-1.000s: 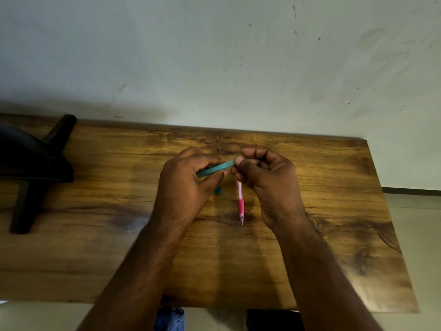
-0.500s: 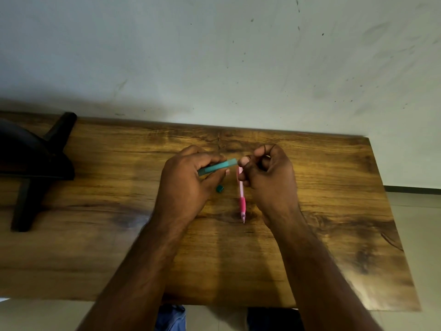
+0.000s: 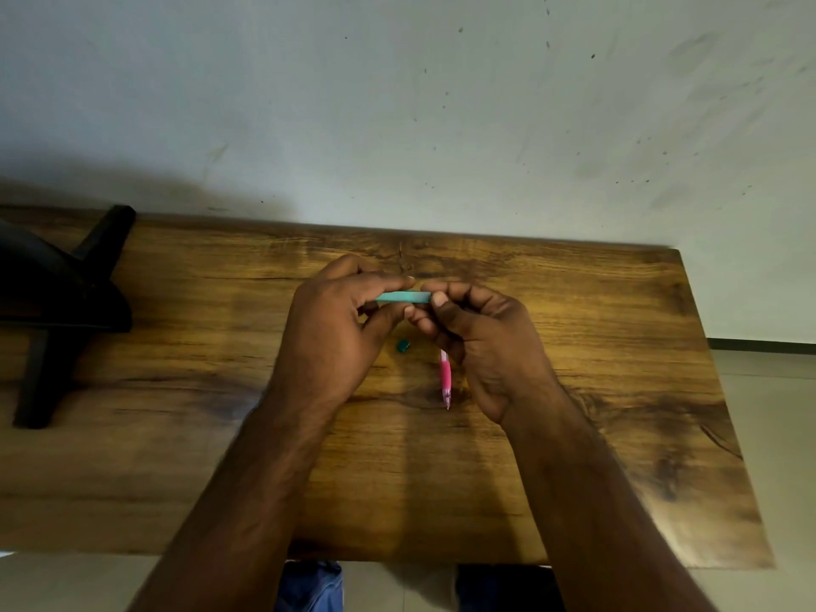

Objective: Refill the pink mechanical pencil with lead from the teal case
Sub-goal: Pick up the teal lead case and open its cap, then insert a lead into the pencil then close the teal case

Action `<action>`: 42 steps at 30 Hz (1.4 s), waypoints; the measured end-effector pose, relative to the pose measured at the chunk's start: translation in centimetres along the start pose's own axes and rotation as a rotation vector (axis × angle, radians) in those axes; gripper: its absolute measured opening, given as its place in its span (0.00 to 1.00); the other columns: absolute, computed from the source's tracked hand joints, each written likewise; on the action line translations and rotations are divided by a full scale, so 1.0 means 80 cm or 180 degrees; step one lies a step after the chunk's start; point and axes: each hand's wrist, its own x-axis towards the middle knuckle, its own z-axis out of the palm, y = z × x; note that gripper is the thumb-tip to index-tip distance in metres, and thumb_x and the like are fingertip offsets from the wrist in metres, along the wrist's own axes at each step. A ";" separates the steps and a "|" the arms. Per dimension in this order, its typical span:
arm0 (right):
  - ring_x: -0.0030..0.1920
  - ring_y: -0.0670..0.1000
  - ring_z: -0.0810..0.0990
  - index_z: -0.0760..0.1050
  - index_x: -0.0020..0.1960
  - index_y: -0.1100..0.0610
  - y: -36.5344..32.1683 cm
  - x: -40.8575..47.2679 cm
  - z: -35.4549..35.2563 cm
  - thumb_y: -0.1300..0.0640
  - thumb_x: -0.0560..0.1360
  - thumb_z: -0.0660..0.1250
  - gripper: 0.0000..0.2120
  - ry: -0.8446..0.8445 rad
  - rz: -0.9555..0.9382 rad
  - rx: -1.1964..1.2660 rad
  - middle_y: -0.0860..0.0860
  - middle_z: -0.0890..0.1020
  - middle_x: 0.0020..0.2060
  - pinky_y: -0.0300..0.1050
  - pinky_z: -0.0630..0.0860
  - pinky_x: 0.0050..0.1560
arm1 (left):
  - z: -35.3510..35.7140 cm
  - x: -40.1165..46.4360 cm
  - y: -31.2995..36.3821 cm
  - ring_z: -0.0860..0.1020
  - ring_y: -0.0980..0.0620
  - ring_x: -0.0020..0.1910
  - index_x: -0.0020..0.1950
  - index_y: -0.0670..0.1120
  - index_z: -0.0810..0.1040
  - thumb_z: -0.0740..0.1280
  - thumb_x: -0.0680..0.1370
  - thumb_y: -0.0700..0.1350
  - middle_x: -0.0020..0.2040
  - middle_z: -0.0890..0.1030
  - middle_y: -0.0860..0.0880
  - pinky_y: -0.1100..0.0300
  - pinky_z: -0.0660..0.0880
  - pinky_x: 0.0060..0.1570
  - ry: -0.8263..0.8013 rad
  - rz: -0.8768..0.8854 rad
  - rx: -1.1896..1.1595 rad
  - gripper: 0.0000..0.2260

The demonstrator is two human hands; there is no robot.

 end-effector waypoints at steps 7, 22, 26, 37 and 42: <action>0.47 0.55 0.88 0.82 0.56 0.67 0.001 0.001 -0.002 0.69 0.80 0.66 0.08 -0.0159 0.0144 0.0272 0.63 0.87 0.46 0.40 0.84 0.46 | -0.009 0.002 0.004 0.79 0.59 0.50 0.60 0.46 0.86 0.77 0.75 0.39 0.53 0.83 0.52 0.76 0.71 0.48 -0.0038 0.0153 -0.0029 0.13; 0.44 0.53 0.88 0.81 0.56 0.67 -0.003 -0.003 0.003 0.70 0.80 0.65 0.08 -0.0198 0.0277 0.0329 0.62 0.87 0.46 0.40 0.85 0.48 | -0.019 0.001 0.015 0.77 0.55 0.50 0.60 0.46 0.86 0.75 0.76 0.36 0.52 0.80 0.49 0.75 0.67 0.47 -0.0127 0.0371 0.0417 0.13; 0.42 0.51 0.88 0.82 0.53 0.66 -0.004 -0.003 0.001 0.72 0.78 0.67 0.07 -0.0166 0.0270 0.0287 0.60 0.87 0.44 0.39 0.85 0.45 | -0.017 0.002 0.014 0.77 0.56 0.52 0.60 0.46 0.86 0.75 0.76 0.35 0.53 0.81 0.49 0.78 0.69 0.48 -0.0065 0.0275 0.0286 0.14; 0.42 0.51 0.87 0.84 0.56 0.63 -0.013 -0.003 -0.010 0.68 0.78 0.71 0.08 0.0006 0.0053 -0.0096 0.58 0.88 0.44 0.40 0.83 0.44 | -0.010 0.004 0.001 0.79 0.63 0.52 0.59 0.53 0.85 0.76 0.76 0.42 0.52 0.82 0.55 0.74 0.74 0.47 0.0137 -0.0279 -0.0356 0.13; 0.40 0.51 0.86 0.84 0.54 0.60 -0.018 0.000 -0.017 0.67 0.78 0.71 0.07 0.0472 -0.0247 -0.0411 0.57 0.88 0.43 0.40 0.83 0.41 | 0.001 0.004 -0.011 0.82 0.61 0.55 0.58 0.53 0.84 0.76 0.76 0.41 0.54 0.85 0.57 0.70 0.78 0.53 0.0283 -0.0789 -0.0763 0.12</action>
